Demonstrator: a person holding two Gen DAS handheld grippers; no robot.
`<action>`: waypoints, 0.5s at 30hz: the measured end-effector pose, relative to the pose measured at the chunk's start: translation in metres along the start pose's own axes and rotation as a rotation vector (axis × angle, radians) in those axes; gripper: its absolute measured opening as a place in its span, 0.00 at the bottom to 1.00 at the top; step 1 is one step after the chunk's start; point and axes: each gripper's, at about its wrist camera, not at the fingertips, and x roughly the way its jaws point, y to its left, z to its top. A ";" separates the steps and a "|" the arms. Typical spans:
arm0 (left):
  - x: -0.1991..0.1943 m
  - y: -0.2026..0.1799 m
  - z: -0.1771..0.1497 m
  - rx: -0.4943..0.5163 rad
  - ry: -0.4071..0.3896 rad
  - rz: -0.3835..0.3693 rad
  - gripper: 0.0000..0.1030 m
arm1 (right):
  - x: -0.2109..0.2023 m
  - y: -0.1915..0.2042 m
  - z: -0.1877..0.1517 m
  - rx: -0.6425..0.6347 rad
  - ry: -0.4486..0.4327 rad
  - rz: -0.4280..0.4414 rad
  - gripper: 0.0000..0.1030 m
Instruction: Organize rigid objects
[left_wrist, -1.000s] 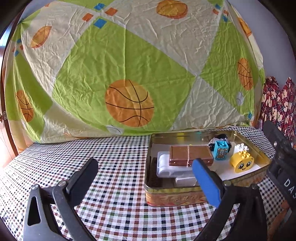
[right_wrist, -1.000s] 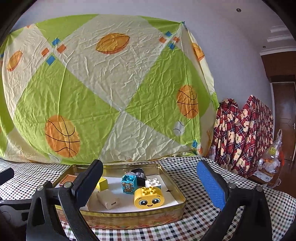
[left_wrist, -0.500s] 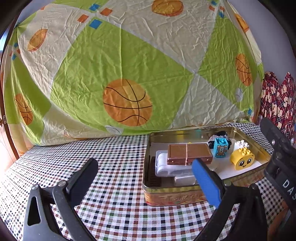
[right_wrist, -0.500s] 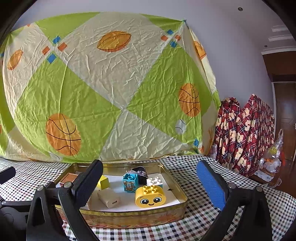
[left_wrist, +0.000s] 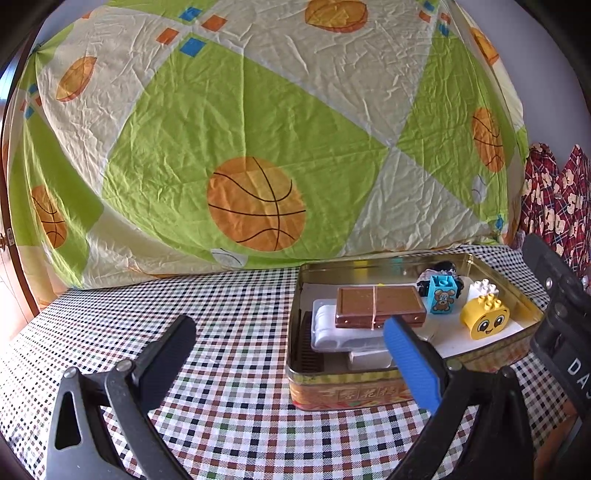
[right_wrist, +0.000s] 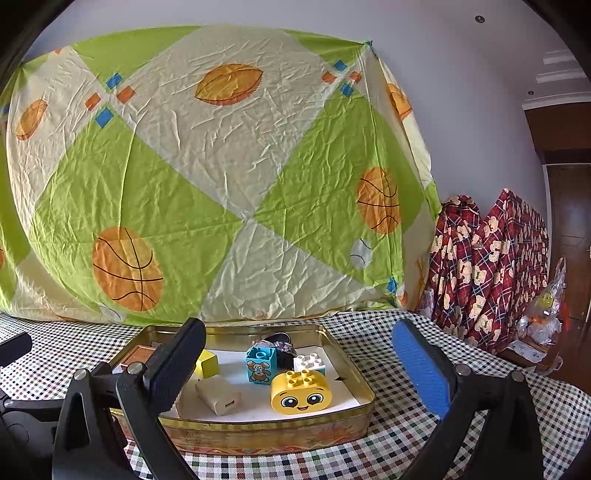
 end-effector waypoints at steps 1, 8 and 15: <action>0.000 0.000 0.000 0.000 0.001 -0.002 1.00 | 0.000 0.000 0.000 0.000 0.001 0.000 0.99; -0.001 0.002 0.001 -0.006 -0.004 -0.018 1.00 | 0.000 0.000 0.000 0.000 0.002 0.001 0.99; 0.001 0.002 0.001 -0.006 0.007 -0.010 1.00 | 0.003 0.000 0.001 0.003 0.013 -0.001 0.99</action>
